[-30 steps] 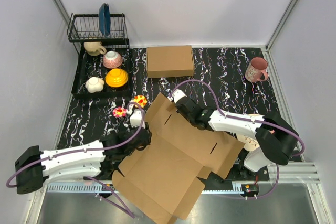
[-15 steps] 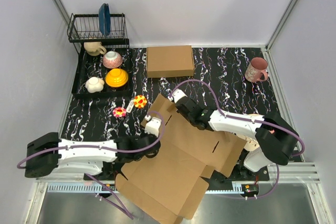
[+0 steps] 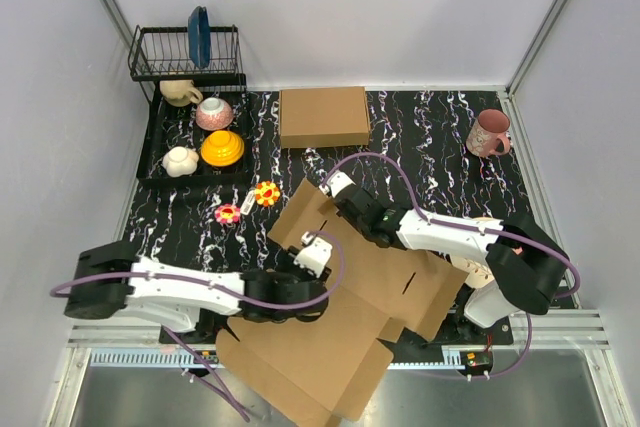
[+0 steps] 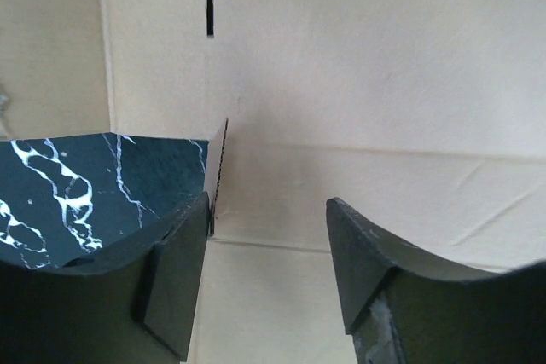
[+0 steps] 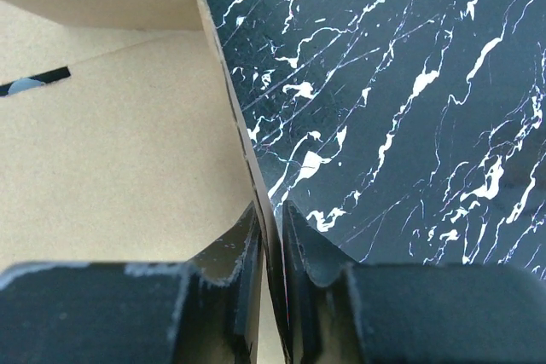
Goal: Fold the paper box
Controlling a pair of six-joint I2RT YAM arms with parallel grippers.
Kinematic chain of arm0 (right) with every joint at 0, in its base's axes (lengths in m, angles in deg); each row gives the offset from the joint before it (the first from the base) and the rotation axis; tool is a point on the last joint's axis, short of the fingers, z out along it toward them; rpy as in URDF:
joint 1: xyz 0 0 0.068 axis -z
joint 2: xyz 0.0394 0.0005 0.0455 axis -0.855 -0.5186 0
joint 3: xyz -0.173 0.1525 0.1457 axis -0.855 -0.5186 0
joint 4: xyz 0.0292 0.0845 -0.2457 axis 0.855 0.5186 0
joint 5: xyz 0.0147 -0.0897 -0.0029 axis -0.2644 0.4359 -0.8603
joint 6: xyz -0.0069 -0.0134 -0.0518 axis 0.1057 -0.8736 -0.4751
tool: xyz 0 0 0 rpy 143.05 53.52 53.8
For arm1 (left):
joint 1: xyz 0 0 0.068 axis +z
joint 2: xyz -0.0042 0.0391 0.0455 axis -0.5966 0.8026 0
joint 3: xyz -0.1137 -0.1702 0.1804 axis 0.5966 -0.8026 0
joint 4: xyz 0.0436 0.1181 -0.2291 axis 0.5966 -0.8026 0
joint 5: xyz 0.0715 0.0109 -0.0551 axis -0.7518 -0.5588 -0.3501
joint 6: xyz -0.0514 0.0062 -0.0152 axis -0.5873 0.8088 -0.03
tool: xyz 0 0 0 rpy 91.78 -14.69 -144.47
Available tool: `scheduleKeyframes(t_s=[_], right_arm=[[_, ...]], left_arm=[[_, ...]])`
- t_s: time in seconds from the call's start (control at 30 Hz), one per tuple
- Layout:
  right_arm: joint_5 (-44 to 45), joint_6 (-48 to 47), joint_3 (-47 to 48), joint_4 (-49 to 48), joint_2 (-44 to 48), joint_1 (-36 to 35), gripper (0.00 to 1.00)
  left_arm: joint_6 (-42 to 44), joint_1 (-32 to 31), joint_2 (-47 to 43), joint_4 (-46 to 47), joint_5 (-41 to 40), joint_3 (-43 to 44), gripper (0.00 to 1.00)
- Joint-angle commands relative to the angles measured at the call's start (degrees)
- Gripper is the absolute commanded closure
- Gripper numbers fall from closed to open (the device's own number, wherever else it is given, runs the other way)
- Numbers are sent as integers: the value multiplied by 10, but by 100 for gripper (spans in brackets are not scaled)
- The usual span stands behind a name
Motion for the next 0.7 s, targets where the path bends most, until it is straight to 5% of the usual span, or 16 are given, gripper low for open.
scheduleKeyframes(t_s=[0.0, 0.17, 0.23, 0.3, 0.43, 0.53, 0.67], right_arm=[[13, 9, 27, -13, 1, -2, 81], [14, 9, 26, -11, 5, -1, 81], [15, 8, 25, -9, 9, -2, 81], [14, 2, 30, -9, 12, -1, 81], [1, -8, 38, 4, 20, -2, 81], [-12, -14, 46, 14, 25, -1, 80], [-10, -24, 54, 29, 34, -3, 81]], left_arm=[[3, -3, -137, -18, -74, 45, 37], [29, 18, -254, -11, -128, 67, 28], [59, 79, -290, 13, -105, 61, 26], [77, 142, -297, 34, -44, 55, 25], [102, 364, -261, 119, 119, 32, 25], [122, 456, -187, 135, 211, 62, 25], [144, 498, -98, 163, 303, 92, 25]])
